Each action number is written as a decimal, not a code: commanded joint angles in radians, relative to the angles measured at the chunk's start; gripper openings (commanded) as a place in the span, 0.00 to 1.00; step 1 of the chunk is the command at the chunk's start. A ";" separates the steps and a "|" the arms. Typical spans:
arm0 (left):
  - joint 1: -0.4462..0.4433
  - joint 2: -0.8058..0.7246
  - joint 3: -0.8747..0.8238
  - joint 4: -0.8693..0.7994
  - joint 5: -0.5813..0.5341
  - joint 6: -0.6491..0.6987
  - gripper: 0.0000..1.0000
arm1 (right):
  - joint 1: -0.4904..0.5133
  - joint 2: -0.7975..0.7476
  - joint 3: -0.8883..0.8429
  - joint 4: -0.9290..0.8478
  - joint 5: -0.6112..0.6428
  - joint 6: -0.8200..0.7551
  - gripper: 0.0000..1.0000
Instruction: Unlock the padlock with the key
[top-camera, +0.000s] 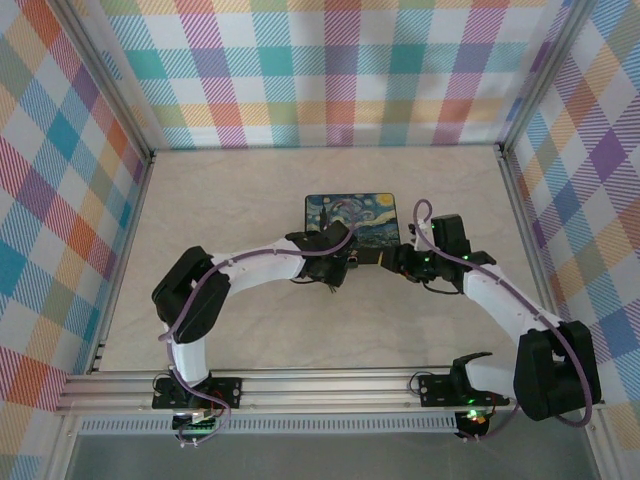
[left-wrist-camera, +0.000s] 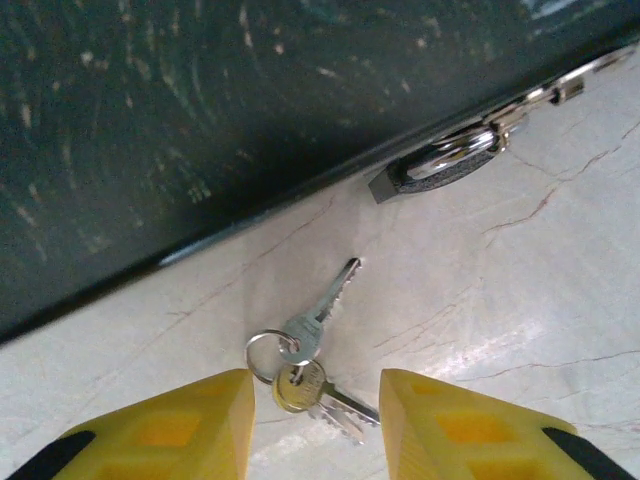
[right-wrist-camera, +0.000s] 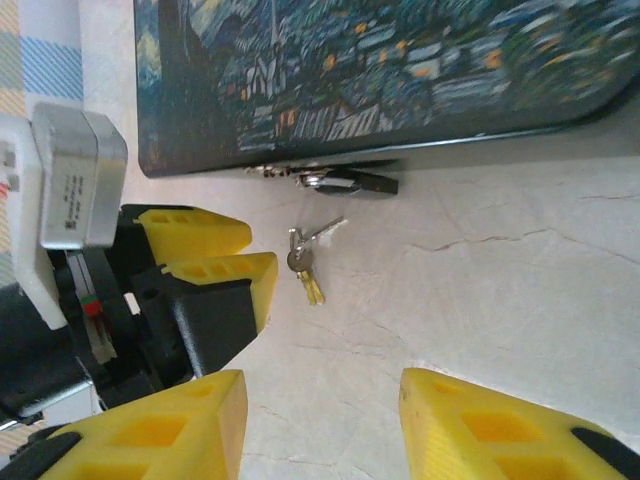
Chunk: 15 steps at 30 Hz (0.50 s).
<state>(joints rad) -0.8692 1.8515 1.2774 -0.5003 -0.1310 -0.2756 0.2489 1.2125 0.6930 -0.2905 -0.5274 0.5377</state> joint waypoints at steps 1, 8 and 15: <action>-0.013 0.031 0.034 -0.024 -0.035 0.118 0.37 | -0.014 -0.024 -0.006 -0.029 0.008 0.010 0.46; -0.020 0.073 0.040 -0.005 -0.037 0.187 0.36 | -0.027 -0.036 -0.012 -0.029 0.002 0.008 0.46; -0.034 0.110 0.039 0.002 -0.067 0.220 0.31 | -0.031 -0.037 -0.018 -0.023 -0.010 0.003 0.46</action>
<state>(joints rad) -0.8818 1.9377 1.2934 -0.4950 -0.1684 -0.0948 0.2276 1.1919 0.6838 -0.3058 -0.5236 0.5381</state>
